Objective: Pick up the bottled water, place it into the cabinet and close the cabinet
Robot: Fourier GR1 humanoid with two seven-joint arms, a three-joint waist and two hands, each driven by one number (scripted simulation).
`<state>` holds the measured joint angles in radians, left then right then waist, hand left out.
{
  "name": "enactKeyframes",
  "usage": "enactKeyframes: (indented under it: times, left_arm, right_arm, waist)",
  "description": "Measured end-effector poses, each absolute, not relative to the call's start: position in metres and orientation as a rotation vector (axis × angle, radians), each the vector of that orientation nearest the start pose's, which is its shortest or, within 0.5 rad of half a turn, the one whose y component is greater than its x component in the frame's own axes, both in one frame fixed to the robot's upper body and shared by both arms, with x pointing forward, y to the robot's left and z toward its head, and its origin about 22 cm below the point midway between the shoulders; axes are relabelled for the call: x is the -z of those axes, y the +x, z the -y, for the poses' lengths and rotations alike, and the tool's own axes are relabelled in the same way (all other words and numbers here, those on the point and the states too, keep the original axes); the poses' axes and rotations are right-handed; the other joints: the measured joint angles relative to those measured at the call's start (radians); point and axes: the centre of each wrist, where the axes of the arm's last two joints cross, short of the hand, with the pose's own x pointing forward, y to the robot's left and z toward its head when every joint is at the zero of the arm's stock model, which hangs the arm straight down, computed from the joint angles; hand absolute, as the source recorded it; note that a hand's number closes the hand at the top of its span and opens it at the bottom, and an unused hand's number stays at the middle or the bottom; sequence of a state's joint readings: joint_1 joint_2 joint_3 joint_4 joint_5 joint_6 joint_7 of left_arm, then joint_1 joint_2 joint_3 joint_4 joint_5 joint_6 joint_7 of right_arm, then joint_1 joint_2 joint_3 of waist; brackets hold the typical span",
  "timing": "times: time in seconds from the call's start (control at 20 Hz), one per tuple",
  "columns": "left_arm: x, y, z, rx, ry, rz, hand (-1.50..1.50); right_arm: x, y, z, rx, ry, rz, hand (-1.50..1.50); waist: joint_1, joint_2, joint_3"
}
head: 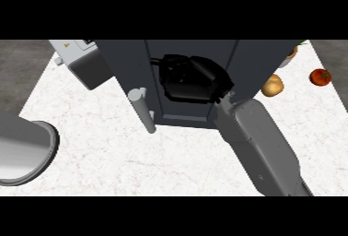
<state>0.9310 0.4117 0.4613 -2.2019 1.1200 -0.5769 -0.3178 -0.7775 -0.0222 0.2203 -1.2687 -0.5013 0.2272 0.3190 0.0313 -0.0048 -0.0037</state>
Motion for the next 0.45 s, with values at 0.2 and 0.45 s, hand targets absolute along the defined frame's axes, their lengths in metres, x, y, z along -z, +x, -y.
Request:
enactKeyframes:
  times: [0.2,0.45]
  left_arm:
    - [-0.114,0.021,-0.390,-0.242,-0.353,1.991,-1.50]
    - [-0.119,0.022,-0.380,-0.243,-0.369,1.983,-1.50]
  right_arm:
    - [-0.148,0.369,0.065,-0.601,0.803,1.452,1.50]
    - [-0.150,0.375,0.052,-0.648,0.861,1.428,1.50]
  waist:
    - [0.005,-0.003,-0.002]
    - [0.011,-0.001,-0.002]
